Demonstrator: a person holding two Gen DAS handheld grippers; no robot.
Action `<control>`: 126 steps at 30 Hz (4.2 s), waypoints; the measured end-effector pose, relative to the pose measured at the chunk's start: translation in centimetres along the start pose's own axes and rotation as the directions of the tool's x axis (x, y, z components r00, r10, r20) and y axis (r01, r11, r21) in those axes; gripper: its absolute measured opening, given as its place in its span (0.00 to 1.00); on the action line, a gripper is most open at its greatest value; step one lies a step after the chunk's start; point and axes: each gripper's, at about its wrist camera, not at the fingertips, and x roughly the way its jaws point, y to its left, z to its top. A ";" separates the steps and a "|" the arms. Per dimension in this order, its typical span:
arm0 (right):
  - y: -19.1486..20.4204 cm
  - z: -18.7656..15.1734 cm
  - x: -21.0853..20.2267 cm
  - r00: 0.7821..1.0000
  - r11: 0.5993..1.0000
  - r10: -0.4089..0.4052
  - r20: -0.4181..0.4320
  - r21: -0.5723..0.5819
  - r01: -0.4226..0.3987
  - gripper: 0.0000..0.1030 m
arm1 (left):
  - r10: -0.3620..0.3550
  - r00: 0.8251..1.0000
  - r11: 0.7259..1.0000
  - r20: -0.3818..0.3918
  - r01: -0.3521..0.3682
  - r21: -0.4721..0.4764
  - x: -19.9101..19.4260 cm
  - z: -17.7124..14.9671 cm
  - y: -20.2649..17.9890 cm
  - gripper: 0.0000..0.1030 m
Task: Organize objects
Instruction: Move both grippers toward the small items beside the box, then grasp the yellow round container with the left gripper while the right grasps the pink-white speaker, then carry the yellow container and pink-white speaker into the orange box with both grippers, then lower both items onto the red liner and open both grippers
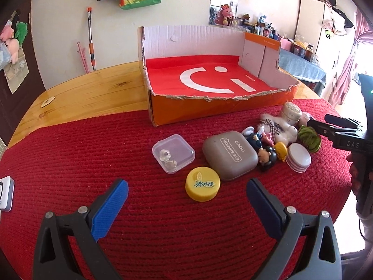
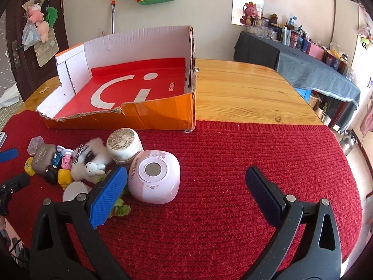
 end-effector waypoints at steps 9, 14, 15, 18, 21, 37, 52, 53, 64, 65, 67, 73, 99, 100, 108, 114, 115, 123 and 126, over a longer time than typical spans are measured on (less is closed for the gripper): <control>-1.1 0.1 1.3 0.993 0.994 0.091 -0.080 0.067 -0.085 0.95 | -0.022 1.000 0.999 -0.020 0.022 0.024 0.8 0.3 0.3 0.77; -0.4 0.2 1.2 0.994 0.996 0.085 -0.075 0.030 -0.083 0.76 | -0.043 0.999 0.998 -0.010 0.043 0.046 0.5 0.3 0.2 0.56; -0.2 0.2 1.2 0.994 0.996 0.084 -0.071 0.020 -0.082 0.69 | -0.052 0.999 0.997 -0.007 0.052 0.049 0.4 0.2 0.1 0.47; 0.5 0.2 1.1 0.995 0.997 0.079 -0.062 -0.011 -0.080 0.50 | -0.077 0.997 0.996 0.002 0.077 0.053 0.2 0.2 -0.1 0.31; 0.8 0.1 0.9 0.996 0.997 0.079 -0.047 -0.021 -0.080 0.49 | -0.063 0.998 0.996 0.024 0.061 0.072 -0.4 0.0 -0.5 0.30; 1.6 0.6 -1.6 0.995 0.995 0.094 0.013 -0.045 -0.093 0.49 | -0.061 0.990 0.997 0.127 0.053 0.063 -3.3 1.4 -0.3 0.30; 1.2 4.8 -2.2 0.988 0.989 0.137 0.065 -0.060 -0.134 0.49 | -0.070 0.982 0.995 0.173 0.058 0.078 -3.2 6.1 0.6 0.30; 1.2 5.4 -2.1 0.988 0.989 0.141 0.066 -0.063 -0.137 0.49 | -0.071 0.983 0.995 0.171 0.058 0.082 -3.0 6.7 0.7 0.30; 2.2 10.6 3.5 0.974 0.967 0.196 -0.117 -0.140 -0.212 0.49 | -0.099 0.995 0.985 0.006 0.097 0.141 2.5 11.6 0.8 0.30; 2.2 10.8 4.0 0.970 0.966 0.200 -0.136 -0.140 -0.219 0.49 | -0.101 0.995 0.984 -0.016 0.102 0.146 3.1 11.7 0.8 0.30; 2.1 11.3 5.0 0.963 0.965 0.202 -0.176 -0.134 -0.226 0.49 | -0.101 0.993 0.982 -0.057 0.108 0.152 4.3 11.9 0.8 0.30; 2.7 11.7 7.1 0.939 0.952 0.183 -0.290 -0.187 -0.243 0.49 | -0.084 0.990 0.976 -0.114 0.105 0.192 6.6 11.7 0.4 0.30; 4.1 9.8 8.5 0.913 0.900 0.076 -0.401 -0.366 -0.236 0.50 | -0.022 0.982 0.949 -0.189 0.080 0.304 8.3 12.1 -0.9 0.31; 4.1 9.7 8.5 0.913 0.900 0.076 -0.401 -0.366 -0.236 0.50 | -0.022 0.982 0.949 -0.189 0.080 0.304 8.2 12.1 -0.9 0.31; 3.5 9.1 8.1 0.912 0.899 0.073 -0.405 -0.369 -0.235 0.50 | -0.020 0.982 0.949 -0.186 0.077 0.305 8.4 11.9 -0.9 0.32; 3.3 9.0 8.0 0.911 0.900 0.071 -0.406 -0.368 -0.234 0.50 | -0.020 0.983 0.949 -0.185 0.077 0.306 8.4 11.9 -1.1 0.32; 3.2 8.9 7.9 0.911 0.900 0.071 -0.407 -0.368 -0.234 0.50 | -0.020 0.983 0.949 -0.185 0.077 0.307 8.3 11.9 -1.2 0.32; 2.9 8.7 7.8 0.911 0.900 0.067 -0.407 -0.371 -0.231 0.51 | -0.022 0.983 0.950 -0.184 0.078 0.303 8.2 11.9 -1.3 0.33; 2.5 8.4 7.5 0.911 0.901 0.068 -0.408 -0.367 -0.232 0.51 | -0.022 0.984 0.952 -0.177 0.075 0.295 8.1 12.0 -1.3 0.35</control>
